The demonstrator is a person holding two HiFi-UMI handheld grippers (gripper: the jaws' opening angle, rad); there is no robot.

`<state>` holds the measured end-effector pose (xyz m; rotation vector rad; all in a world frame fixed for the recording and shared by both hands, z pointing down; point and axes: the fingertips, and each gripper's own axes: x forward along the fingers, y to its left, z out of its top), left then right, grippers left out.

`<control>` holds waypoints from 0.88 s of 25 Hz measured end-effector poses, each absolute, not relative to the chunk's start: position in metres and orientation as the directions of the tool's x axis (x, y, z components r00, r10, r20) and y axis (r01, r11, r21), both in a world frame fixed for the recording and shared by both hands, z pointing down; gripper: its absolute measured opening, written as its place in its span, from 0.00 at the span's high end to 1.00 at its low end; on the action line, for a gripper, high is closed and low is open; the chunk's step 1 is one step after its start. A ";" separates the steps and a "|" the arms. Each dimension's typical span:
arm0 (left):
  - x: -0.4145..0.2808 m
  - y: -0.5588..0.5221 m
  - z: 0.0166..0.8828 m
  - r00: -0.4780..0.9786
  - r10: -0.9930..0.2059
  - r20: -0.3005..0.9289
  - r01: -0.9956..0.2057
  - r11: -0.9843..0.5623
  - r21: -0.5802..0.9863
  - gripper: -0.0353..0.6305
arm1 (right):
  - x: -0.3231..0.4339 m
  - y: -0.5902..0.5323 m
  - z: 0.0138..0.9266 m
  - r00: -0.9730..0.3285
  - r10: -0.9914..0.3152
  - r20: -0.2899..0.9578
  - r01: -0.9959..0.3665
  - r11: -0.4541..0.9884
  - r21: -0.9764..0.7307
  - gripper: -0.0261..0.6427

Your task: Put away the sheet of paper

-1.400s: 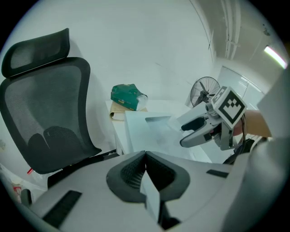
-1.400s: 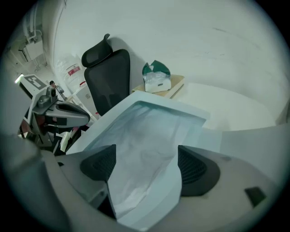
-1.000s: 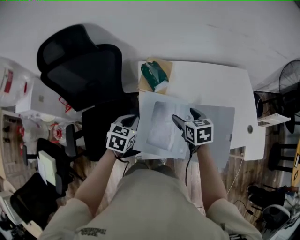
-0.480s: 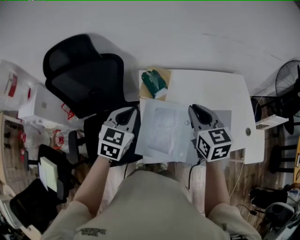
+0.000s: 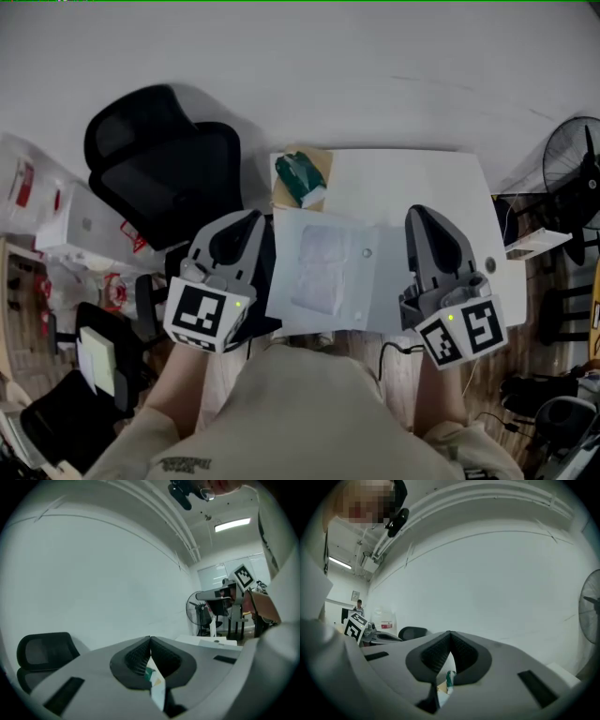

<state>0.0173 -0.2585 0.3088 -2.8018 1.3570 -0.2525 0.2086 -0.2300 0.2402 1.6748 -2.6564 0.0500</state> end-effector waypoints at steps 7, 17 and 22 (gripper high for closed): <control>0.023 -0.241 0.247 0.623 -0.782 -0.003 -0.777 -0.618 -0.122 0.92 | 0.214 -0.196 0.204 -0.424 -0.901 -0.093 -0.904 0.427 -0.005 0.93; 0.019 -0.233 0.252 0.600 -0.800 0.013 -0.792 -0.596 -0.134 0.92 | 0.214 -0.179 0.216 -0.439 -0.897 -0.055 -0.899 0.438 0.020 0.93; 0.021 -0.233 0.273 0.606 -0.793 0.058 -0.784 -0.608 -0.127 0.92 | 0.211 -0.186 0.250 -0.438 -0.899 0.030 -0.899 0.438 0.018 0.93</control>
